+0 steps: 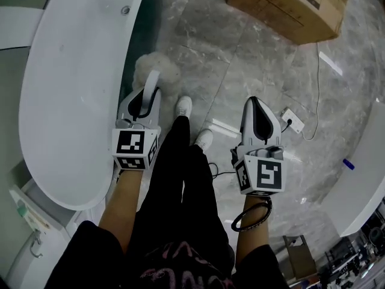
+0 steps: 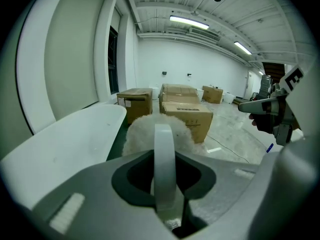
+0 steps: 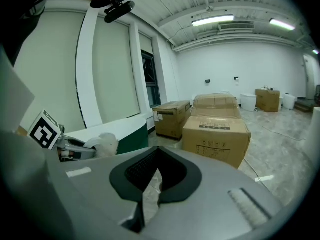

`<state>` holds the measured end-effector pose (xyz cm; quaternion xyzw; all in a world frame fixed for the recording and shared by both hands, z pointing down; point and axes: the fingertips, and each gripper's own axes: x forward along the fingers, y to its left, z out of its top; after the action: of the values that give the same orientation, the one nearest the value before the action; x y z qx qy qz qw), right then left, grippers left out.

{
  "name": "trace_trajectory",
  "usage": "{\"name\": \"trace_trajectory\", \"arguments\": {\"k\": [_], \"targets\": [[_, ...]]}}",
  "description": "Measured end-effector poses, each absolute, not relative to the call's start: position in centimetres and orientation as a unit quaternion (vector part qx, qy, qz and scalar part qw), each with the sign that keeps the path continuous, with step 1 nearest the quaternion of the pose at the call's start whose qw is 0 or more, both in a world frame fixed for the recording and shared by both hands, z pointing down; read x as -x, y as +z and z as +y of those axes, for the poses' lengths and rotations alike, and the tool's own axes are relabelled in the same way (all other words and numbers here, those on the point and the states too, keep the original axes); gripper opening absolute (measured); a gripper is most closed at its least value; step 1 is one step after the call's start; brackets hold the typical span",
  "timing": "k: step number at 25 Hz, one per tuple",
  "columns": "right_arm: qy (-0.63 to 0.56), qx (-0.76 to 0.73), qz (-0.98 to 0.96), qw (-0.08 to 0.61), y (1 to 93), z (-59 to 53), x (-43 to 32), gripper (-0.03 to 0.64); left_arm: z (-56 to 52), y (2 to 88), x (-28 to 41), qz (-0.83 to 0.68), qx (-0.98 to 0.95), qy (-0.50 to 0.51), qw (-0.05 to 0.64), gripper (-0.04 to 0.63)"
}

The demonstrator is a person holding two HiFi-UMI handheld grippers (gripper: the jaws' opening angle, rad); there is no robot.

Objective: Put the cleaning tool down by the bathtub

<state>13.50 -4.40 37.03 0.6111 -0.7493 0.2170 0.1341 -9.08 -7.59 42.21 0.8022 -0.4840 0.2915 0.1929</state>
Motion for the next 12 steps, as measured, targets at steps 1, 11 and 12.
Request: {"name": "trace_trajectory", "arguments": {"k": [1, 11, 12], "targets": [[0.222, -0.61, -0.748, 0.136, 38.2, -4.4, -13.4, 0.014, -7.5, 43.5, 9.2, -0.485, -0.8, 0.294, 0.197, 0.084], [0.261, -0.593, -0.746, 0.153, 49.6, -4.4, -12.2, 0.015, -6.7, 55.3, 10.3, -0.489, -0.78, 0.318, 0.229, 0.084], [0.265, -0.591, -0.746, 0.155, 50.8, -4.3, -12.1, 0.015, -6.7, 56.5, 10.4, -0.49, -0.777, 0.32, 0.232, 0.084]]}}
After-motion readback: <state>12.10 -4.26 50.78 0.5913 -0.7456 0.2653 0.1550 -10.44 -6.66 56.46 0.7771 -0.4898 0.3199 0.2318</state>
